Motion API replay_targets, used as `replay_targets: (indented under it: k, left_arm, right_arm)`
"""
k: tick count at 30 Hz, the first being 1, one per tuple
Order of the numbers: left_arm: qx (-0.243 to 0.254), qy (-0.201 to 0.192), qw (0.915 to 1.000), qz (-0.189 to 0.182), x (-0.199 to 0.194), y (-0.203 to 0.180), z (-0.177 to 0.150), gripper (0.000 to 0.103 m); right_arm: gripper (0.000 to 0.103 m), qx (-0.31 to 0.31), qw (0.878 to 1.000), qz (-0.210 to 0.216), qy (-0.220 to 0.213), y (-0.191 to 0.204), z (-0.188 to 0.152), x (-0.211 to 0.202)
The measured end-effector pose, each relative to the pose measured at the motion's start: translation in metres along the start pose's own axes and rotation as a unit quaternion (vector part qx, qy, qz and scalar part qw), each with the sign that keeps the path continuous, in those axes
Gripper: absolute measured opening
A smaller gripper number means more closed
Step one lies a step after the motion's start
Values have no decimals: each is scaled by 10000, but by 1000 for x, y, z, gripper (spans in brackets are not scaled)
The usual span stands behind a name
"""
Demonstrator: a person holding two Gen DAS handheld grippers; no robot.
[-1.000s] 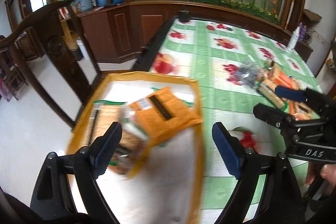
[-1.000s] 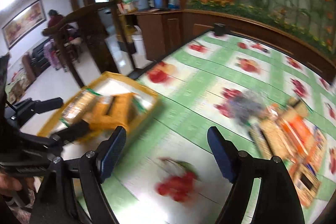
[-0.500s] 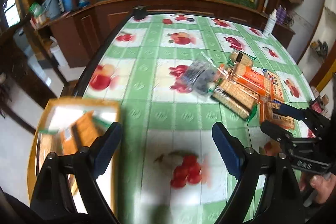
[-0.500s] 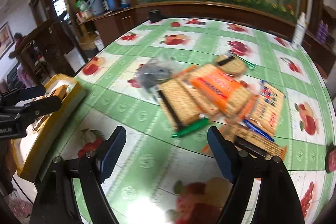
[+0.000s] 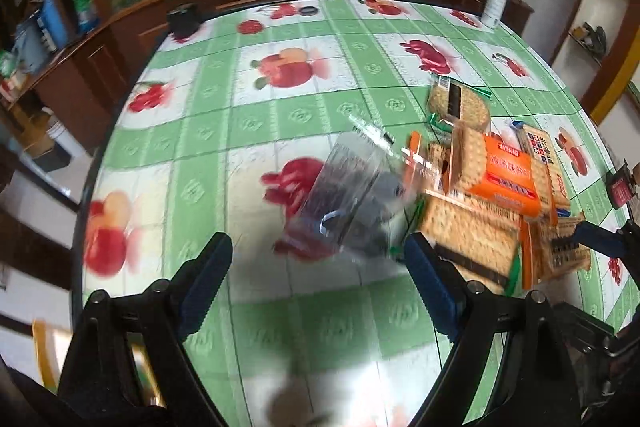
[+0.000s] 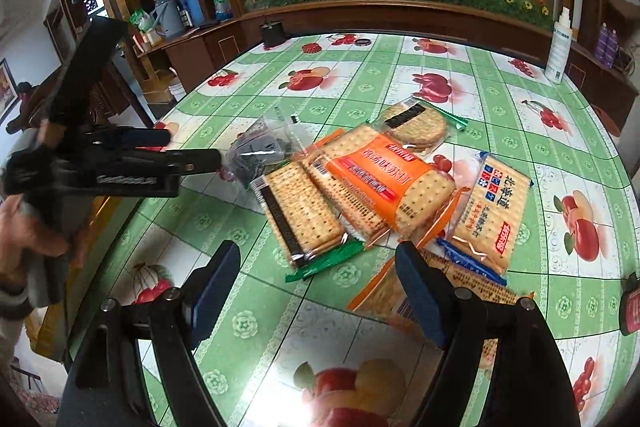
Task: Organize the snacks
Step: 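Grasp the clear bag of dark snacks with the left tool while the right tool grasps a square cracker pack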
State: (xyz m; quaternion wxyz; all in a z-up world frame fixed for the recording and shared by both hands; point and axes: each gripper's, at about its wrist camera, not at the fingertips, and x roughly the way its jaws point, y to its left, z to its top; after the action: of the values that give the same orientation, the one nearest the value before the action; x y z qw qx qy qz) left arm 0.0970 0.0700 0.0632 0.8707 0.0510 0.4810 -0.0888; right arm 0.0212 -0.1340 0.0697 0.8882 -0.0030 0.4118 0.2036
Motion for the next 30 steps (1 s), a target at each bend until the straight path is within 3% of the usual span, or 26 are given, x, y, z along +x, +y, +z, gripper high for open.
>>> replay_targets:
  k: [6,12,19,23,30]
  left_arm:
    - [-56,311,9970,-705,27,1,13,88]
    - [48,509,9966,-646,47,-5,25,88]
    - [-71,570,9956,-744,56,-2,28,87]
    - [3,702,9951,-696,58,2,24,82]
    - [-204,796,9941,-709,63,13,25,82]
  right_arm:
    - [80,118,9999,-31,54,-7,6,7]
    - [80,19,9999,-13,161,-3,11,19]
    - [80,-685,9970,139,339,10,19,39]
    - [80,-1087,9919,416,505,20,24,53]
    - [80,-1945,9770,379,793,37,28,79]
